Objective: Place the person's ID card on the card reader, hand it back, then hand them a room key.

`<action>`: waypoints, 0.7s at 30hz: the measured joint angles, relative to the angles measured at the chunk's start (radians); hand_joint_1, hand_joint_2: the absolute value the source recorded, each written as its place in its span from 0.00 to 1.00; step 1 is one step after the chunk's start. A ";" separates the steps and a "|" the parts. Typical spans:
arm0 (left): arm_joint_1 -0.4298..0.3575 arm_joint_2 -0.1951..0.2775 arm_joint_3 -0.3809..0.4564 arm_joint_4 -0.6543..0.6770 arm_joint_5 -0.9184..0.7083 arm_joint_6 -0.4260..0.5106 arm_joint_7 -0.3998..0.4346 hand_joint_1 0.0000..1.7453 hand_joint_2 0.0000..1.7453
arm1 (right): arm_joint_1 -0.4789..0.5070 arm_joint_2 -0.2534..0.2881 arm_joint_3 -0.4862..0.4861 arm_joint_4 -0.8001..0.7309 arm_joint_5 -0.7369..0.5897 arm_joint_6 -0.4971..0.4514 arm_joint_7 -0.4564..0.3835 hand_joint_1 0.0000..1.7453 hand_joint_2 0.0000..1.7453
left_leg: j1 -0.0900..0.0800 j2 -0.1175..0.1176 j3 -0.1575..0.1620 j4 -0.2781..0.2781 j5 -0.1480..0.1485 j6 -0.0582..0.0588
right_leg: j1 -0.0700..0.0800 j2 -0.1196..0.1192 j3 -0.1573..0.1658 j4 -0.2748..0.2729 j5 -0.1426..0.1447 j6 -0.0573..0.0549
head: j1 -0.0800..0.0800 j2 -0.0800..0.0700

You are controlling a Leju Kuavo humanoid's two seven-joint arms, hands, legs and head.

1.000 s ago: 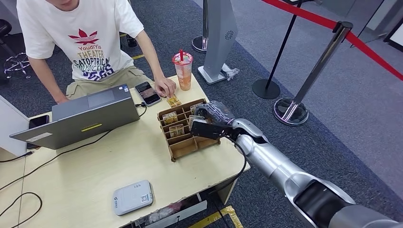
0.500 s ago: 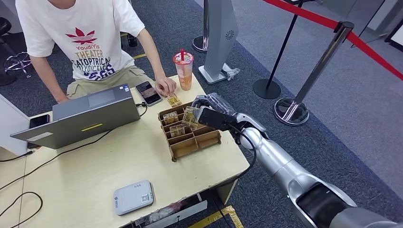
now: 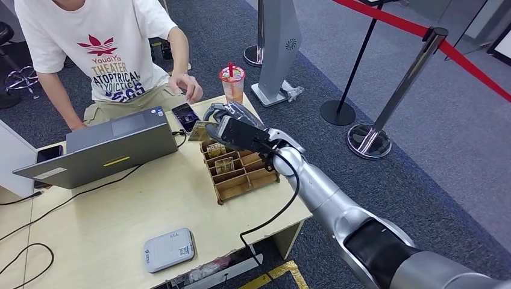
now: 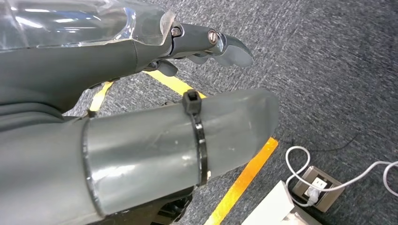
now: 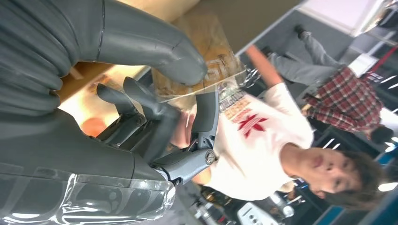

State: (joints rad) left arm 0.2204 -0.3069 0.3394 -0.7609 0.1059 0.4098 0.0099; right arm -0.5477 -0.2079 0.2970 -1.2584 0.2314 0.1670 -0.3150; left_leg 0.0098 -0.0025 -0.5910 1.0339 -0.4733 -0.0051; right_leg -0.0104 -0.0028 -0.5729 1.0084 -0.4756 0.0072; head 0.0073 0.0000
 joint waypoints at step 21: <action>-0.013 0.004 -0.020 0.046 0.016 -0.029 -0.040 0.00 0.00 | -0.172 0.148 0.070 0.210 0.035 -0.088 -0.002 1.00 1.00 | 0.000 0.000 0.001 0.000 0.000 0.000 | 0.000 0.000 0.000 0.000 0.000 0.000 | 0.000 0.000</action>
State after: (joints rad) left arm 0.2075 -0.3030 0.3196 -0.7148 0.1220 0.3804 -0.0305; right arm -0.7197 -0.0596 0.3666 -1.0483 0.2660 0.0787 -0.3168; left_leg 0.0097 -0.0025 -0.5905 1.0340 -0.4733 -0.0052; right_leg -0.0106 -0.0026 -0.5733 1.0083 -0.4756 0.0072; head 0.0074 0.0000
